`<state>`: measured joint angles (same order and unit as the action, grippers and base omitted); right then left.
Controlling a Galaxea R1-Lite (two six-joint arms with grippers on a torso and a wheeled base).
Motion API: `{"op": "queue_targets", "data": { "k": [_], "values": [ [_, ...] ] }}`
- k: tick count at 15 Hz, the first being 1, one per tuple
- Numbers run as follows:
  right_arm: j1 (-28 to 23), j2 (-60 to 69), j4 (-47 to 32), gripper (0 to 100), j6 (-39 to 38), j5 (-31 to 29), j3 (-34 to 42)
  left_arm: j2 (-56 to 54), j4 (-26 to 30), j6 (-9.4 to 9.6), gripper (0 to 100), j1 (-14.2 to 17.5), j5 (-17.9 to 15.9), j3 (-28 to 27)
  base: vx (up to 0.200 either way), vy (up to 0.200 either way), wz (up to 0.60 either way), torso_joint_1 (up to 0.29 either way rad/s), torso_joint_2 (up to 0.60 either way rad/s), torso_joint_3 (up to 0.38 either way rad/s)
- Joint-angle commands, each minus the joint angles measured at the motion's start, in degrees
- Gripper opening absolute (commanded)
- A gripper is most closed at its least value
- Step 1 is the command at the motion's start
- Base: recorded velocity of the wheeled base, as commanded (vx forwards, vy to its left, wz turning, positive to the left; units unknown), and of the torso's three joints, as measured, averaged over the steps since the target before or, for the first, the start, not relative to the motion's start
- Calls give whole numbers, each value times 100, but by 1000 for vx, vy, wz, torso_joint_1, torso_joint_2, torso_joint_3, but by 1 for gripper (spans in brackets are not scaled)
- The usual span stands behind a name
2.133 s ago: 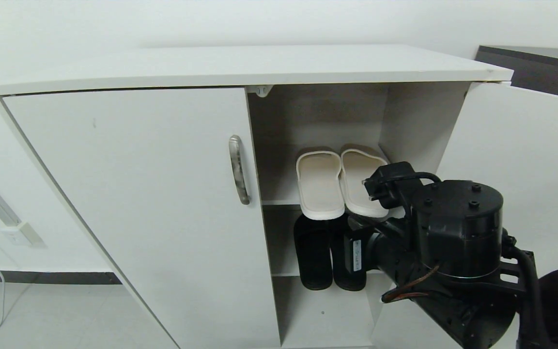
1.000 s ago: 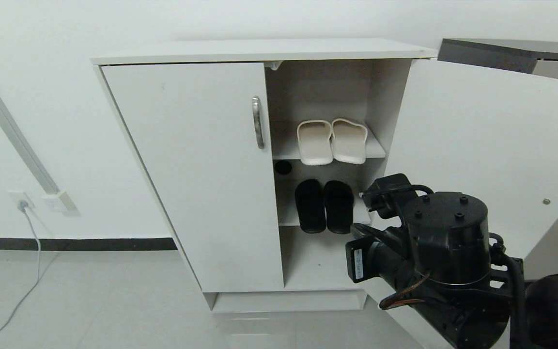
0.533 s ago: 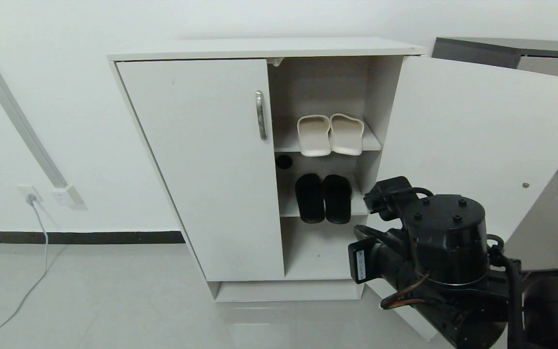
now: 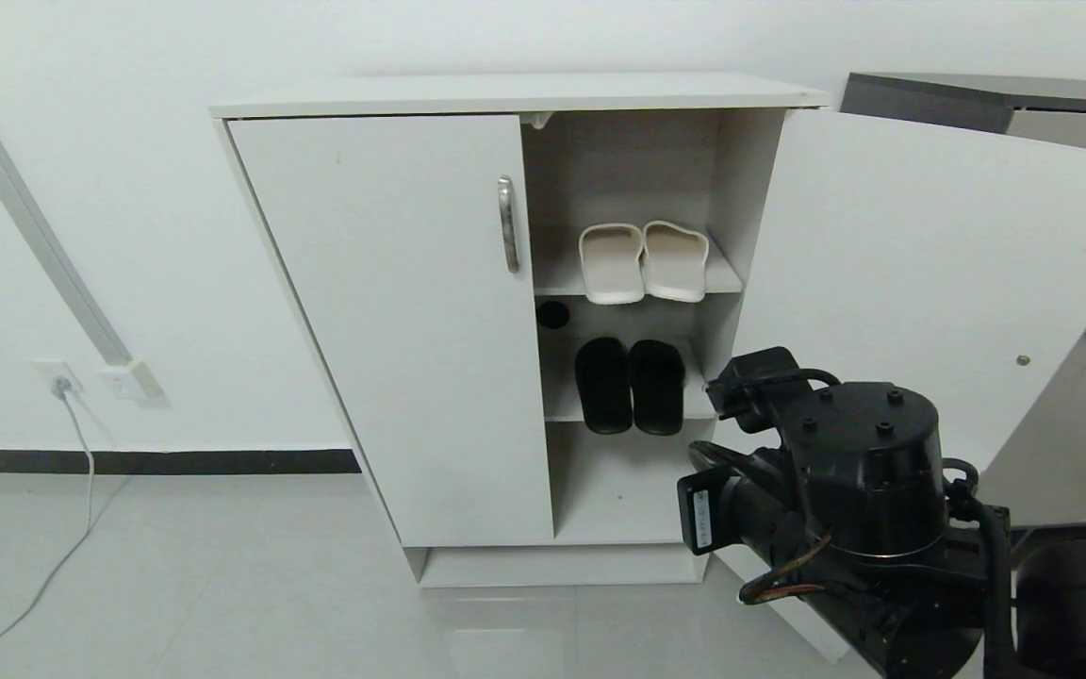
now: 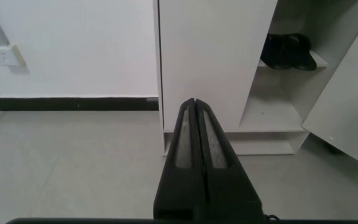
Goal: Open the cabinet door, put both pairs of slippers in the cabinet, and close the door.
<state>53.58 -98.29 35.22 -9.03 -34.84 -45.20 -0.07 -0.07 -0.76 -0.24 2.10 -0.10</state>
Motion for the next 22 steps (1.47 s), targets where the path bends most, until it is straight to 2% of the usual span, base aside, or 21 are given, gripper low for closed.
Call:
{"op": "queue_targets", "data": {
  "k": [1,5,9,22],
  "values": [
    [4,-14,3,0,-2,12,11,7,-1,-4,0,-2,1,1,0,0,0,0,0,0],
    [4,-14,-6,0,7,12,11,7,-1,-4,0,-2,1,1,0,0,0,0,0,0],
    [4,-23,-6,0,7,12,11,7,-1,-4,0,-2,1,1,0,0,0,13,-172,-292],
    [12,29,-6,0,7,-5,29,7,-1,-4,0,-2,10,1,0,0,0,113,-488,-341]
  ]
}}
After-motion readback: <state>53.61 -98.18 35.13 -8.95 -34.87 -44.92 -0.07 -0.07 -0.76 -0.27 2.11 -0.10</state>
